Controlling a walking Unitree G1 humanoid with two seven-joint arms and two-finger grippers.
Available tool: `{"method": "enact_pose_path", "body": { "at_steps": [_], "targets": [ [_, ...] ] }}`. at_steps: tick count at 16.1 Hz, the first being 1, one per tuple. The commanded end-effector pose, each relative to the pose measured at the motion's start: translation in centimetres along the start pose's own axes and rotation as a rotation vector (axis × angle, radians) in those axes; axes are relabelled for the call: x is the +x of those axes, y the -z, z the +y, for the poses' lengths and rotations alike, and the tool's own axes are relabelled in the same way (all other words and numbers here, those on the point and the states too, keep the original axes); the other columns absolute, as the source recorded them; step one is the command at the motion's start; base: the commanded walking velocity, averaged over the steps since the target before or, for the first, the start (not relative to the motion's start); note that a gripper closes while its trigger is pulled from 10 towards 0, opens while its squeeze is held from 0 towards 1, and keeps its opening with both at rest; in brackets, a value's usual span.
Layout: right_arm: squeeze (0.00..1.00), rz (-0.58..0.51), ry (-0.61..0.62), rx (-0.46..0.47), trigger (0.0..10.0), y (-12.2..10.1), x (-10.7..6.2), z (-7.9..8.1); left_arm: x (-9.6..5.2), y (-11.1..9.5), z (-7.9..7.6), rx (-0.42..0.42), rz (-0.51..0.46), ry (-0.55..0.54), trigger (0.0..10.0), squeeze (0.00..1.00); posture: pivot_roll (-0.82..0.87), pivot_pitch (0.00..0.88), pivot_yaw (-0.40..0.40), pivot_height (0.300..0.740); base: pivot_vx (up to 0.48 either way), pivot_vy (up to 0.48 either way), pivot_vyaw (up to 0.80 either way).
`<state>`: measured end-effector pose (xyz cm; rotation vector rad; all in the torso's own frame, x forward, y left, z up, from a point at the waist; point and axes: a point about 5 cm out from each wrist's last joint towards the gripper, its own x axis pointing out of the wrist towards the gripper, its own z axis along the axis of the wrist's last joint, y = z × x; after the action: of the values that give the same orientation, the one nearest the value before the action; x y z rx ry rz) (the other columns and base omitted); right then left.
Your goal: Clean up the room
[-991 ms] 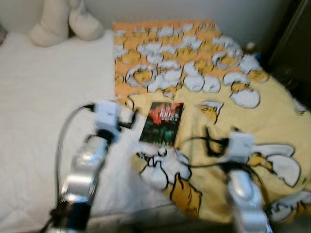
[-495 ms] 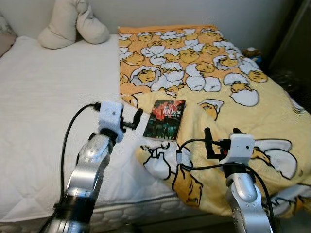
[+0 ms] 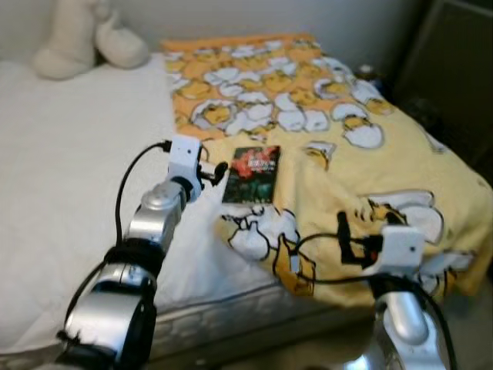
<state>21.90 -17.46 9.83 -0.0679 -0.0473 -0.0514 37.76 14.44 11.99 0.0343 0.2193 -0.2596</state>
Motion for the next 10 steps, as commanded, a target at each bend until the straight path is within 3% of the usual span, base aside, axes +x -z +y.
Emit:
{"method": "enact_pose_path", "body": {
  "at_steps": [1, 5, 10],
  "targets": [
    [0.00, 0.010, -0.006, 0.001, 10.0, -0.2, -0.3, 0.0, 0.2, -0.5, 0.5, -0.024, -0.010, -0.025, 10.0, 0.00, -0.22, 0.044, 0.074, 0.740, 0.000, 0.000, 0.00],
    [0.00, 0.057, -0.014, 0.013, 10.0, -0.1, -2.1, 0.1, 1.0, -1.2, 0.5, -0.101, 0.003, -0.046, 10.0, 0.00, -0.25, 0.083, 0.086, 0.740, 0.000, 0.000, 0.00],
    [0.00, 0.075, -0.038, 0.008, 10.0, -0.5, -3.5, 0.9, 1.2, -1.8, 0.7, -0.065, -0.013, -0.070, 10.0, 0.00, -0.30, 0.096, 0.107, 0.740, 0.000, 0.000, 0.00]
  ]
}}
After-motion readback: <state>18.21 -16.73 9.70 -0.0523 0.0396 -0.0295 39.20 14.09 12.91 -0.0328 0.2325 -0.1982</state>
